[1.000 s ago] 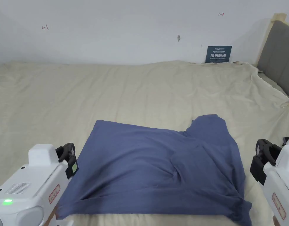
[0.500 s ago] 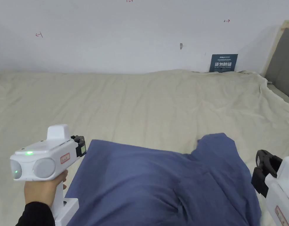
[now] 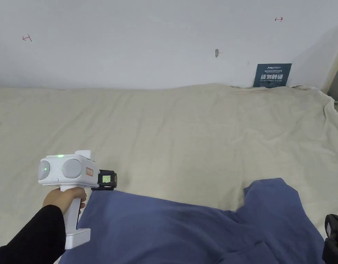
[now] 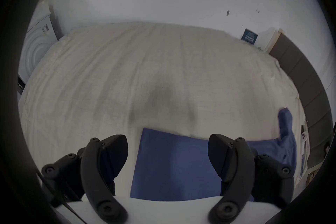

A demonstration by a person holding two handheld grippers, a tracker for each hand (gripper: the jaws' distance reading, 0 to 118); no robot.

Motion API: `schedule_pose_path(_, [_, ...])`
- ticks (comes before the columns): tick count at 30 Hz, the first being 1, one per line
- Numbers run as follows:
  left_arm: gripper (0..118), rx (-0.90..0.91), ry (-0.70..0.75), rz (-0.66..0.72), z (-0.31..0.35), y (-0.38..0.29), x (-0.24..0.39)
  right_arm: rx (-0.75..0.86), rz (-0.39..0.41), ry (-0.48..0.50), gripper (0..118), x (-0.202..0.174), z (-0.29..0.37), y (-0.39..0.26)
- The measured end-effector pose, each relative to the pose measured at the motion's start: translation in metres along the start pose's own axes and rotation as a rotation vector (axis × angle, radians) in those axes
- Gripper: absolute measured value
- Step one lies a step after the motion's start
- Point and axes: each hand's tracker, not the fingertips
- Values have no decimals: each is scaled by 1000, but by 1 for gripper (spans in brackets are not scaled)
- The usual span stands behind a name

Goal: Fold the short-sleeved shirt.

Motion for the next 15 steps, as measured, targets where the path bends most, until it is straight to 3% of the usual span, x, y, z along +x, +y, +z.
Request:
schedule_pose_path(2, [93,-29,30,-42,-15,-1,3,-6,7,-5,0,-1,-6,-2])
schedule_pose_path(4, [80,-38,47,-58,-26,-2,7,-17,12,-8,0,-1,-8,-4])
schedule_pose_path(7, [42,-89,32,-69,-42,-10,8,-34,18,-14,0,0,-10,-7])
schedule_pose_path(8, [38,-127,20,-56,-47,-13,8,-38,19,-17,0,11,-16,-11])
schedule_pose_path(11, [8,-78,12,-50,-44,-18,6,-52,26,-24,0,14,-16,-11])
schedule_pose_path(15, [1,-72,-5,-55,-42,-17,10,-73,18,-21,0,30,-27,-11])
